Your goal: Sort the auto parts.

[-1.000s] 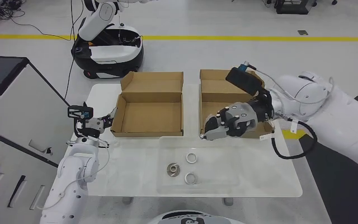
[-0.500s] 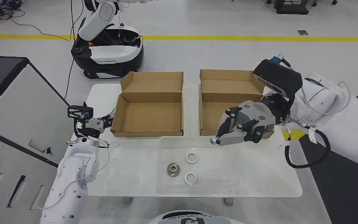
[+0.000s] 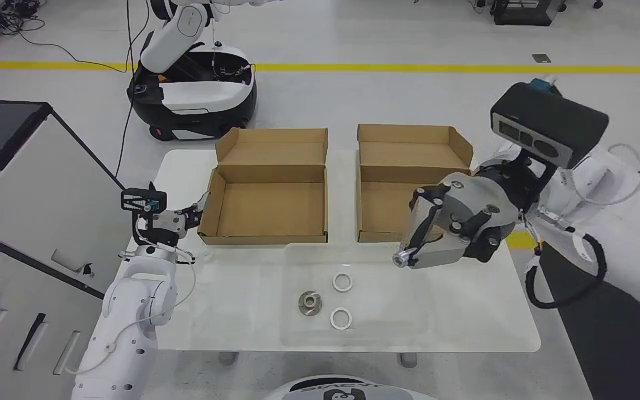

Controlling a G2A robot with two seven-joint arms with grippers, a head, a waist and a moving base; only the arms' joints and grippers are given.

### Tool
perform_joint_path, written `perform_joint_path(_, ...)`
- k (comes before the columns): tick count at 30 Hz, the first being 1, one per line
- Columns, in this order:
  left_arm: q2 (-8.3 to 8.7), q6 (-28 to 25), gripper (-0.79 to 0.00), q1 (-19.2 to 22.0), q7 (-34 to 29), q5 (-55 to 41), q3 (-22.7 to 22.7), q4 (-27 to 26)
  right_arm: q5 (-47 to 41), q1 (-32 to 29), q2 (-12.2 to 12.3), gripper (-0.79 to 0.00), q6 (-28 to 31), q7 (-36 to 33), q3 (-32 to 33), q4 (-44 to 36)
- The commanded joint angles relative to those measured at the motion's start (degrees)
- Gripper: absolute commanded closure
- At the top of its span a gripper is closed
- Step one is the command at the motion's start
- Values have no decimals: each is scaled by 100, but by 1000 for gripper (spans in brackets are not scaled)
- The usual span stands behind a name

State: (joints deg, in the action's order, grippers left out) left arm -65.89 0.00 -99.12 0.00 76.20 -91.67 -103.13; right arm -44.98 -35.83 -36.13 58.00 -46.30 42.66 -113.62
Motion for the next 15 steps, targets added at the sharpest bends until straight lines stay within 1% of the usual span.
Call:
perform_joint_path(1,0,0,-785,0,0,0,0,0,-6,-111,-60,0,0,0,109,-23)
perform_joint_path(11,0,0,-785,0,0,0,0,0,53,-571,-377,0,0,-1,668,-169)
perform_joint_path(15,0,0,-785,0,0,0,0,0,53,-571,-377,0,0,-1,668,-169)
